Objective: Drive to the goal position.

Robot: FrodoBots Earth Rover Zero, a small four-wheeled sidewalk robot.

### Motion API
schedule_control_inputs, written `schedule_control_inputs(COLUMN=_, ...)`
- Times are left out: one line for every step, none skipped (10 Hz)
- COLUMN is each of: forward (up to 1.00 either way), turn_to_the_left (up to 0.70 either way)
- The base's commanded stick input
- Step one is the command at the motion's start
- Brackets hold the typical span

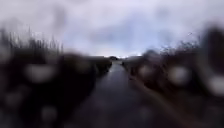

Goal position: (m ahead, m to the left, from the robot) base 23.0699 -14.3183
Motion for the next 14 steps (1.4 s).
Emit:
schedule_control_inputs(forward=0.7, turn_to_the_left=0.0)
schedule_control_inputs(forward=0.7, turn_to_the_left=0.0)
schedule_control_inputs(forward=0.7, turn_to_the_left=0.0)
schedule_control_inputs(forward=0.7, turn_to_the_left=0.0)
schedule_control_inputs(forward=0.7, turn_to_the_left=0.0)
schedule_control_inputs(forward=0.7, turn_to_the_left=0.0)
schedule_control_inputs(forward=0.7, turn_to_the_left=0.0)
schedule_control_inputs(forward=0.7, turn_to_the_left=0.0)
schedule_control_inputs(forward=0.7, turn_to_the_left=0.0)
schedule_control_inputs(forward=0.7, turn_to_the_left=0.0)
schedule_control_inputs(forward=0.7, turn_to_the_left=0.0)
schedule_control_inputs(forward=0.7, turn_to_the_left=0.0)
schedule_control_inputs(forward=0.7, turn_to_the_left=-0.08)
schedule_control_inputs(forward=0.7, turn_to_the_left=-0.16)
